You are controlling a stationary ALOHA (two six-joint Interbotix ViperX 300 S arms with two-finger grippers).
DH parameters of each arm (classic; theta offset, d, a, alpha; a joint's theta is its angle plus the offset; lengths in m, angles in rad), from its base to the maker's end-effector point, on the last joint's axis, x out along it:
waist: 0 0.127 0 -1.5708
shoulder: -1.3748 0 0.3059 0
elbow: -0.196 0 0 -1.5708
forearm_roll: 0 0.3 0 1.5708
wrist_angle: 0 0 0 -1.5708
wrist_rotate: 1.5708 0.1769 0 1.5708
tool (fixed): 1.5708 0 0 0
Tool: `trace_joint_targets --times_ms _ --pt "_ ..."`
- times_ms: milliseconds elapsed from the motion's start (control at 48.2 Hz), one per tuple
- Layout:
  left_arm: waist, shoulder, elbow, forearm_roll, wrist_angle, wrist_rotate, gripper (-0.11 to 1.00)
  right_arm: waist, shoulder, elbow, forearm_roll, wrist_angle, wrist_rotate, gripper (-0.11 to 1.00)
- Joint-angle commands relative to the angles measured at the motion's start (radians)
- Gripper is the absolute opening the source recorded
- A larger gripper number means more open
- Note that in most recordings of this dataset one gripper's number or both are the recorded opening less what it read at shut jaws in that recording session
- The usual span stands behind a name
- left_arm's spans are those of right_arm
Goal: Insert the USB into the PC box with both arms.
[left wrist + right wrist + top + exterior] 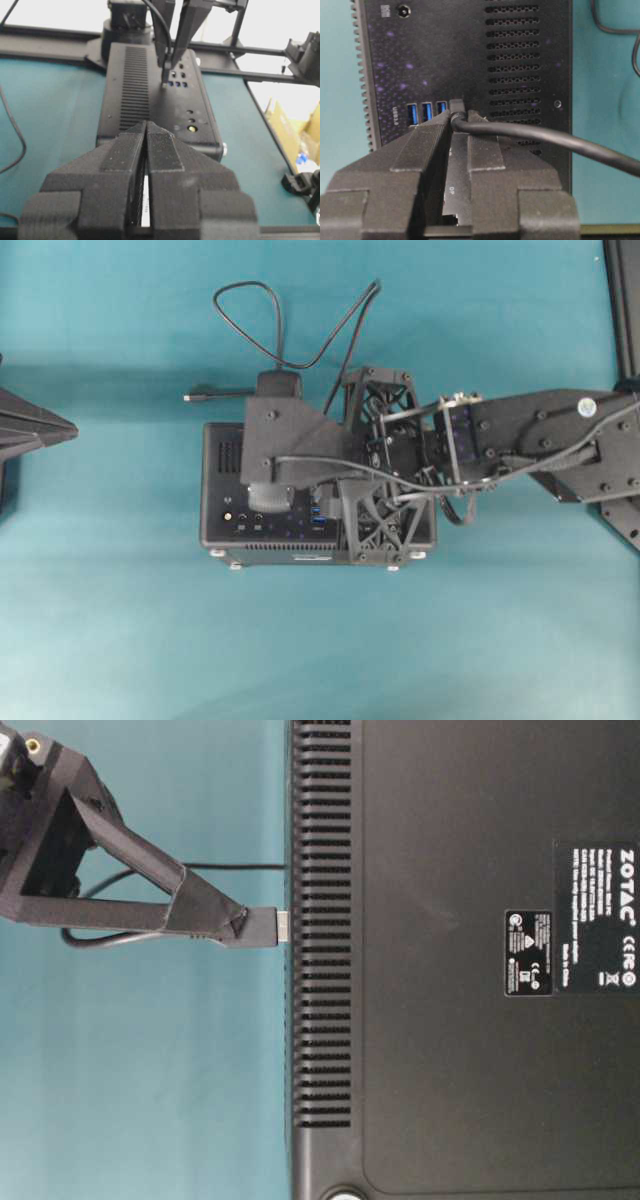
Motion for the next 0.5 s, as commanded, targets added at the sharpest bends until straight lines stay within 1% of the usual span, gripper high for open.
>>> trace_joint_targets --times_ms 0,207,352,477 --pt "0.002 0.008 -0.014 0.002 -0.005 0.0 0.0 -0.005 -0.012 -0.014 0.0 0.005 -0.009 -0.01" --pt "0.002 0.005 -0.012 0.003 -0.005 0.0 0.0 0.02 -0.009 -0.017 0.048 0.003 -0.002 -0.01" --pt "0.002 0.008 -0.008 0.002 -0.005 0.0 0.0 0.012 -0.008 -0.015 0.046 0.006 -0.003 -0.01" --pt "0.002 0.005 -0.008 0.003 -0.005 0.0 0.0 -0.012 -0.008 -0.012 0.02 0.009 -0.005 -0.01"
